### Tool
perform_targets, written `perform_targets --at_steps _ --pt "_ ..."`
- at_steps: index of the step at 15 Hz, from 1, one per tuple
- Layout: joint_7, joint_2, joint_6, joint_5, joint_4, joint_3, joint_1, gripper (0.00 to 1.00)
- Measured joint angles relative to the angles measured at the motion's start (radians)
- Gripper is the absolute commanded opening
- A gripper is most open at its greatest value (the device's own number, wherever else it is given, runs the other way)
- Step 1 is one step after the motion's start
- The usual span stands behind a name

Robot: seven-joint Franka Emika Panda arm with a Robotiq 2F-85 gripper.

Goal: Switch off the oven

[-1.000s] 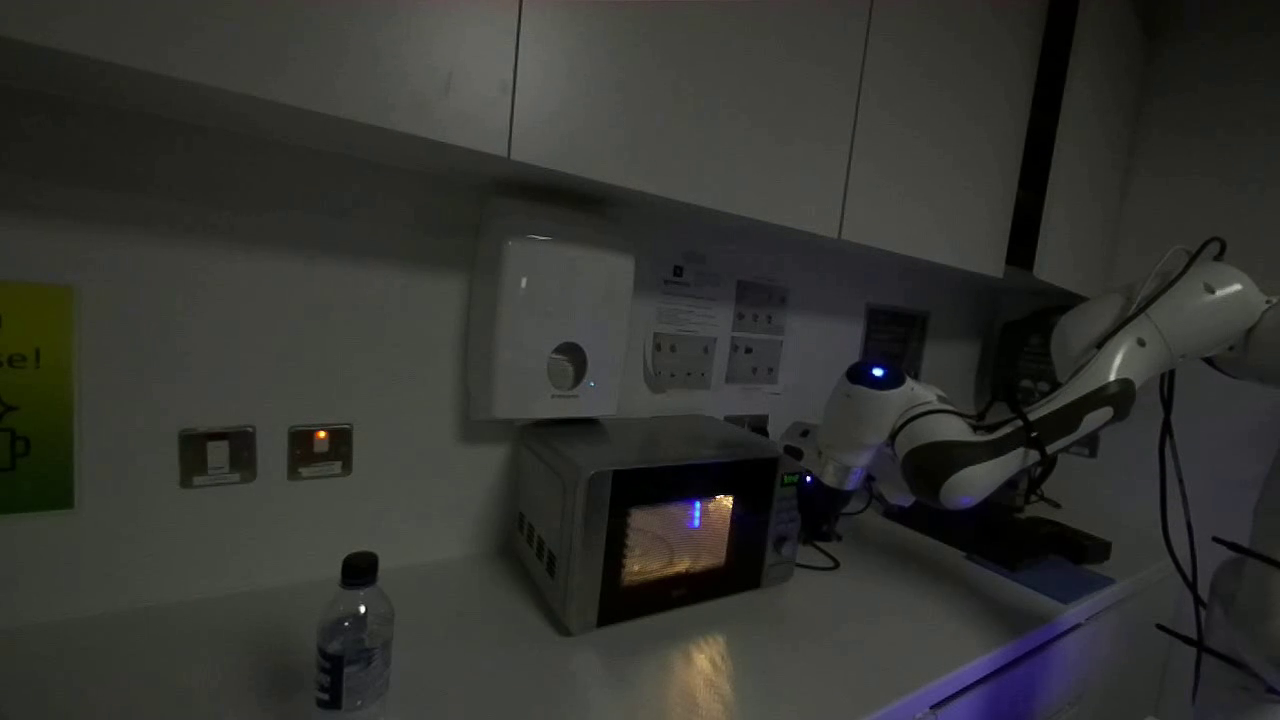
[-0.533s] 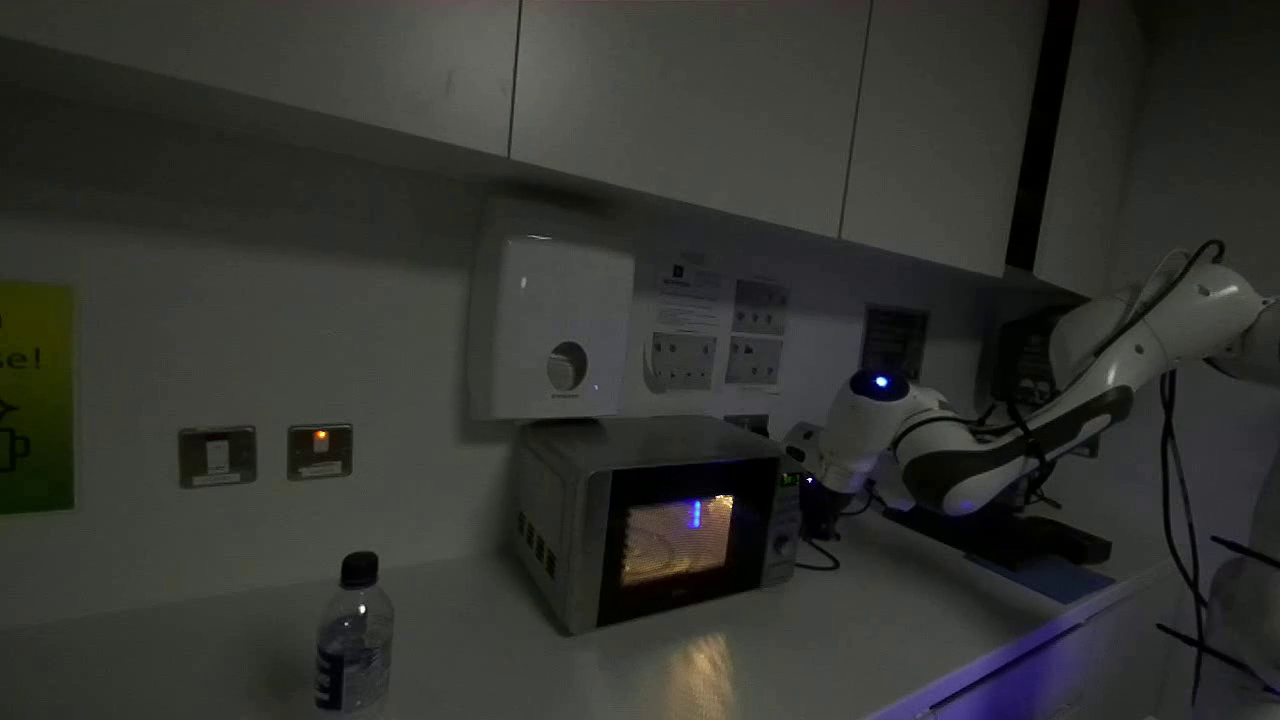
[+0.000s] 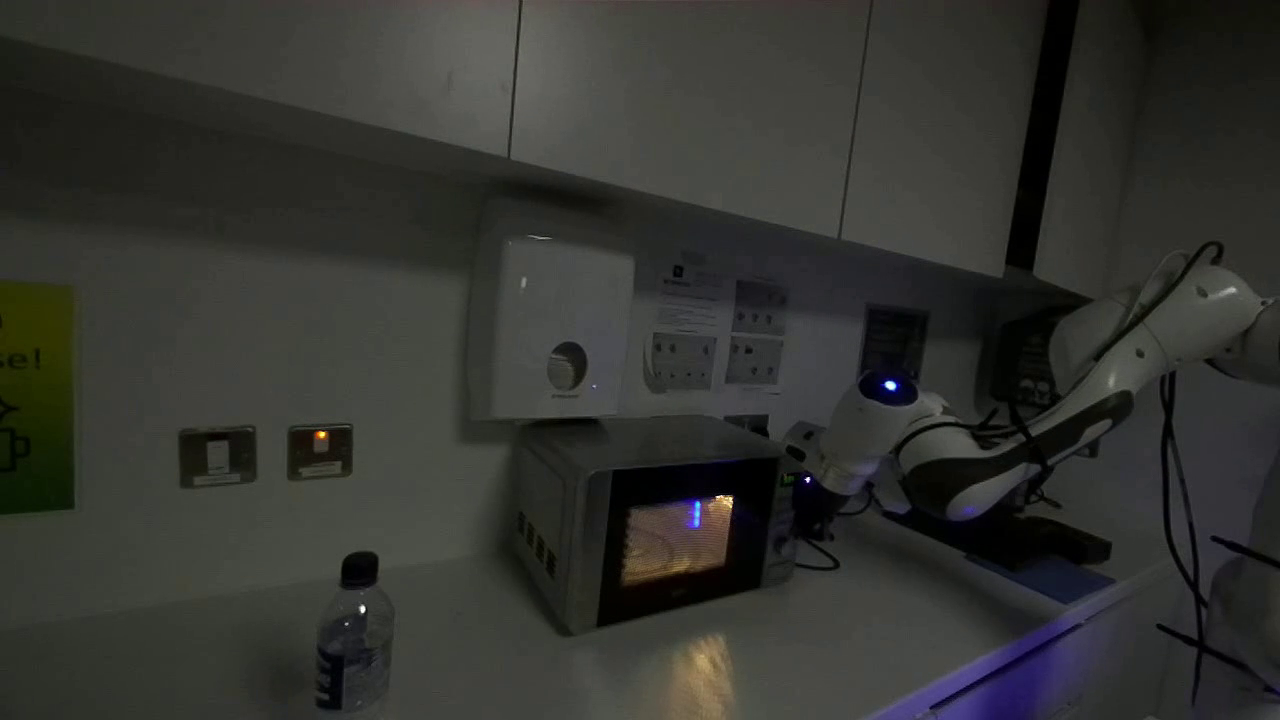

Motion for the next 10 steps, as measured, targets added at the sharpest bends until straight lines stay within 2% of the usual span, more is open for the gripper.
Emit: perform_targets --at_steps 10 --pt "0.0 0.0 0.037 -0.005 -0.011 -0.003 0.0 0.0"
